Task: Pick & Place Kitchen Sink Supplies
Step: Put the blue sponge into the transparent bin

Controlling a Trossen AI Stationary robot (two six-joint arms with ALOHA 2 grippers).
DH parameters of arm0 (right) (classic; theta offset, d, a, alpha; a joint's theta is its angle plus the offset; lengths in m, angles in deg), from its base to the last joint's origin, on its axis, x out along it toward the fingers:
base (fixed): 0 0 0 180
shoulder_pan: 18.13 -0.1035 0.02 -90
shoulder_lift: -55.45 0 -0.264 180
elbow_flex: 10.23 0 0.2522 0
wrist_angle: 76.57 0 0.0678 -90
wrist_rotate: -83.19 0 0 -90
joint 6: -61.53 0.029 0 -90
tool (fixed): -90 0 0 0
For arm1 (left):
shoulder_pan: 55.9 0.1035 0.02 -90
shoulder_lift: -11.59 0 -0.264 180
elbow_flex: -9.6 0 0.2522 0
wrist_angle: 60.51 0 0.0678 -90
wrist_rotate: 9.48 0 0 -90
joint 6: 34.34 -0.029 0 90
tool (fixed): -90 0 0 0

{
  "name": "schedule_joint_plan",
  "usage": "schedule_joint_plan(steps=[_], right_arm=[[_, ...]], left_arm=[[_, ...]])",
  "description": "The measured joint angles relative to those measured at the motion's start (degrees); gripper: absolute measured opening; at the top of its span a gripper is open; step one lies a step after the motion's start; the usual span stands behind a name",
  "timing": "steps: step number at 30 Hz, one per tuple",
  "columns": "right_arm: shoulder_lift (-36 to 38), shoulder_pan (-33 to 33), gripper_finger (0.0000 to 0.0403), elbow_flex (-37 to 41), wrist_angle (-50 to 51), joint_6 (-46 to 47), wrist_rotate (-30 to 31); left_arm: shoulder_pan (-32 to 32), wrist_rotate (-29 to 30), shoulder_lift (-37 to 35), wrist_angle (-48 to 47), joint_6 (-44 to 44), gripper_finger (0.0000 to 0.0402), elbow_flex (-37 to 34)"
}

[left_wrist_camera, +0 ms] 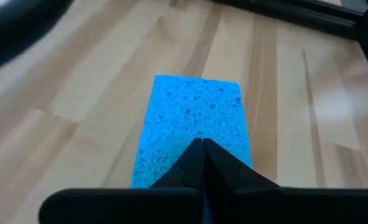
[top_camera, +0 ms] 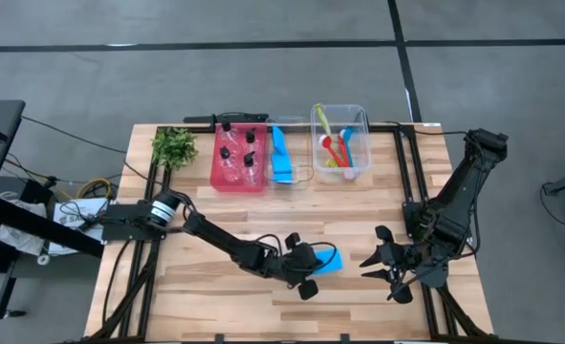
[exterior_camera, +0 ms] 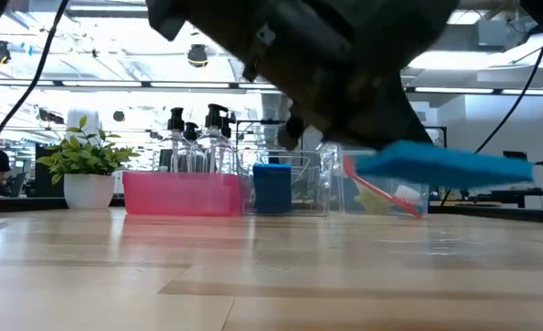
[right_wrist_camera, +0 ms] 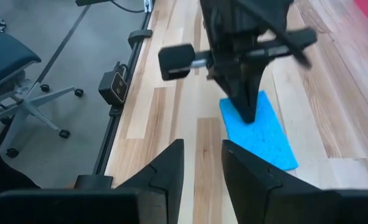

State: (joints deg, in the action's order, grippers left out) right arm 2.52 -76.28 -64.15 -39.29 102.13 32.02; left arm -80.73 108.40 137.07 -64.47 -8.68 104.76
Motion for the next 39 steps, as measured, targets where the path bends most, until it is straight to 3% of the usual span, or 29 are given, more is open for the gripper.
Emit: schedule_joint_plan(steps=[20,28,35,39], right_arm=[[0.0,0.0,0.0102,0.0,0.2,0.0,0.0],[0.0,0.0,0.0102,0.0,0.0,0.0,0.0],[0.0,0.0,0.0102,0.0,0.1,0.0,0.0],[0.0,0.0,0.0102,0.0,0.1,0.0,0.0]], left_arm=[[0.0,5.7,-4.6,-1.2,-1.3,0.0002,0.1],[1.0,9.1,-9.9,-5.5,-1.4,0.0002,0.1],[3.9,-2.8,-11.7,-9.7,-1.7,0.0011,0.2],[5.0,-9.6,-9.5,-9.5,-2.1,0.0048,0.2]])
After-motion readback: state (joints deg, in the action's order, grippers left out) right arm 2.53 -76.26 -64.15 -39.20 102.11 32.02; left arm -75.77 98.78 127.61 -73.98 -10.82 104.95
